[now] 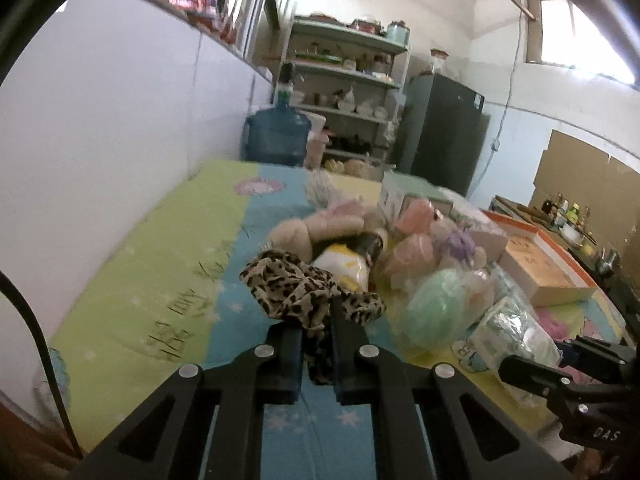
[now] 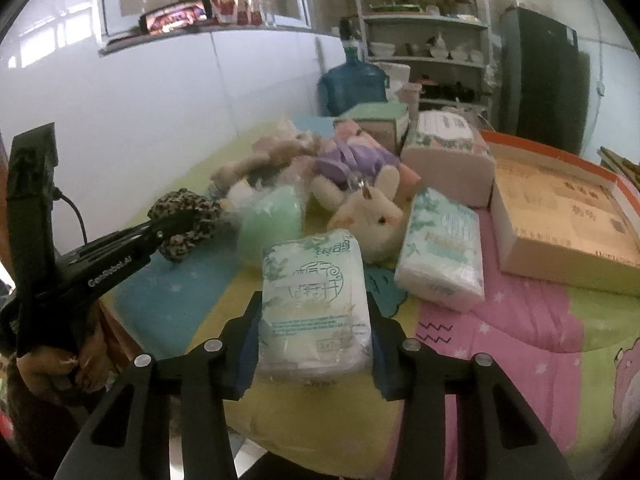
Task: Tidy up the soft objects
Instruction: 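Grasp the leopard-print cloth with the left tool while the right tool grasps the tissue pack, then carry the cloth and tissue pack into the cardboard tray with both tools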
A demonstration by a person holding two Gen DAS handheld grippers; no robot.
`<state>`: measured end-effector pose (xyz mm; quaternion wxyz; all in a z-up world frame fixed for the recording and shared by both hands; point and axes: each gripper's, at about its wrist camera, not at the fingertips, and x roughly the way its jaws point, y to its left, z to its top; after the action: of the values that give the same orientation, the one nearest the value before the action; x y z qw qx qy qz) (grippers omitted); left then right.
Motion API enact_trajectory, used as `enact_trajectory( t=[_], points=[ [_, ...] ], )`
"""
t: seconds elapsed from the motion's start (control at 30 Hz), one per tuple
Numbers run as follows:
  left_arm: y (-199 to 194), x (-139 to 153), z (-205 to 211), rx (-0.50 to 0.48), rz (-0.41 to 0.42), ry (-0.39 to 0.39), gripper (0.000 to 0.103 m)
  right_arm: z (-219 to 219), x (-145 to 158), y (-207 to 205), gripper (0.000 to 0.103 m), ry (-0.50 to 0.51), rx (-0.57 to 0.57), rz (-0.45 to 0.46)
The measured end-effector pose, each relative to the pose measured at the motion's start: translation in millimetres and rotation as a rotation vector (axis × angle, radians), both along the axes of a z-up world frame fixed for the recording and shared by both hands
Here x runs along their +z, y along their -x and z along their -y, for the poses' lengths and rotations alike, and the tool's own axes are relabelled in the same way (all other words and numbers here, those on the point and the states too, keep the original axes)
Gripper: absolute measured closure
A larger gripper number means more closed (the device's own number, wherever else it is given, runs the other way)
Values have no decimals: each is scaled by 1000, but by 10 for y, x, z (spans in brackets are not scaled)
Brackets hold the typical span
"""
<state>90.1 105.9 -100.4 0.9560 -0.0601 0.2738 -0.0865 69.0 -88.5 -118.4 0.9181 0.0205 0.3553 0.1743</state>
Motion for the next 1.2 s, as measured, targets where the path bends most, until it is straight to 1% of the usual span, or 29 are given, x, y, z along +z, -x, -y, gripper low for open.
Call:
enact_trajectory(
  t=[0.17,0.27,0.4,0.53,0.8,0.9,1.2],
  points=[
    [147,237,2,18,77,-20,92,102,122,76,57,-34,-9,43],
    [223,402,76,21,127,-39,92,189,210,96,57,-54,-20,71],
    [272,574,172,6,154,-38,92,263,301,88,57,-74,-28,89],
    [275,679,314,-11,167,-38,92,363,395,126,57,-83,-46,123],
    [232,780,713,-71,169,-43,92,613,556,214,57,-86,-92,174],
    [203,832,904,-105,168,-33,92,706,594,232,57,-84,-111,187],
    [114,955,1516,-216,194,-36,92,1107,755,289,57,-67,-192,243]
  ],
)
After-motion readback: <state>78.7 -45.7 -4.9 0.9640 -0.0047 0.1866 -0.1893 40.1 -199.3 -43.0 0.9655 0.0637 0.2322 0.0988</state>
